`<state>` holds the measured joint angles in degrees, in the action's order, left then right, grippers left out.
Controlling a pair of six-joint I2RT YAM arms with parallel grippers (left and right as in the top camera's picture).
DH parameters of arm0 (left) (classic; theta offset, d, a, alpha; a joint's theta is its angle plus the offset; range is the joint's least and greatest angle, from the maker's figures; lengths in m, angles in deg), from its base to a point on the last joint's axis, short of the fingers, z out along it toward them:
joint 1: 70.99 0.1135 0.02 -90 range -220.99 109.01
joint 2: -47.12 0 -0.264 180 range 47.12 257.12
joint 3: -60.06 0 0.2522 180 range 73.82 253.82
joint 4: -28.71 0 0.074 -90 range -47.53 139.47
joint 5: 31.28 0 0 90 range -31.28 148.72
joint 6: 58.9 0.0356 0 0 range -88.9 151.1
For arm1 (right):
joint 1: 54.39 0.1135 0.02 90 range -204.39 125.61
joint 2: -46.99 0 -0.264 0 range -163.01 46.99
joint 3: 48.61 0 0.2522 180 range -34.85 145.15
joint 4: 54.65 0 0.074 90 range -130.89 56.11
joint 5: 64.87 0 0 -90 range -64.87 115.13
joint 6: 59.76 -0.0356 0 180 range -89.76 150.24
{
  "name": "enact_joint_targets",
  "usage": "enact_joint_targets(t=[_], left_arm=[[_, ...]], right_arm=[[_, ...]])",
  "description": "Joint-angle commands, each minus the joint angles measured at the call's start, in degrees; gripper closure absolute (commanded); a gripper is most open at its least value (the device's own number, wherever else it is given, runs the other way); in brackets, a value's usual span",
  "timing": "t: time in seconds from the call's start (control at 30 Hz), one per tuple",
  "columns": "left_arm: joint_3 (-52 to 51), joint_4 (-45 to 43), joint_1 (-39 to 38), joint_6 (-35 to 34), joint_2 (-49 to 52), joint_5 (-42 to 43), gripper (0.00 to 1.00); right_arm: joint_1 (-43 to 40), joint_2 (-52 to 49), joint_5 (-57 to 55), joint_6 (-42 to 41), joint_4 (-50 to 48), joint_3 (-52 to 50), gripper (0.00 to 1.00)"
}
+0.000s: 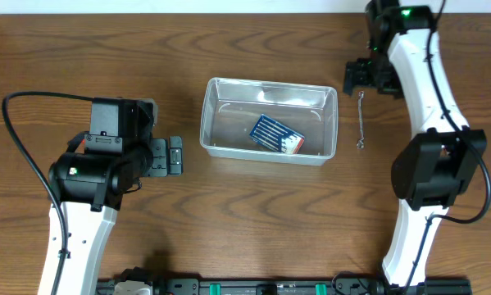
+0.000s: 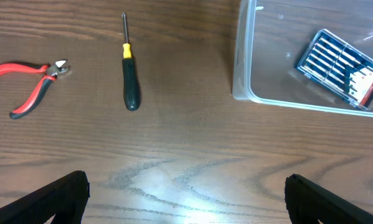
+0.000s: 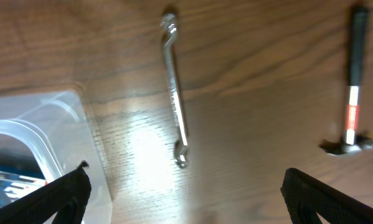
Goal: Pack container
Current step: 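Move the right gripper to the silver wrench and grasp it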
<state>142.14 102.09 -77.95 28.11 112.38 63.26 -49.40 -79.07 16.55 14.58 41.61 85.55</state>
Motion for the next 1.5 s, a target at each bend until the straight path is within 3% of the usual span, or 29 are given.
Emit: enact_joint_targets(t=[0.0,0.33,0.63,1.47], left_arm=[[1.4,0.1,0.0,0.4,0.0,0.3,0.01],[1.4,0.1,0.0,0.4,0.0,0.3,0.02],[1.4,0.1,0.0,0.8,0.0,-1.2,0.02],[1.4,-0.2,0.0,0.8,0.0,-1.1,0.01]], right_arm=[[0.3,0.2,1.4,3.0,-2.0,-2.6,0.01],[0.2,0.2,5.4,9.0,-13.0,-13.3,0.01],[-0.5,0.2,6.3,9.6,-22.4,-23.8,0.01],[-3.7,0.2,6.3,11.7,-35.0,-32.7,0.01]])
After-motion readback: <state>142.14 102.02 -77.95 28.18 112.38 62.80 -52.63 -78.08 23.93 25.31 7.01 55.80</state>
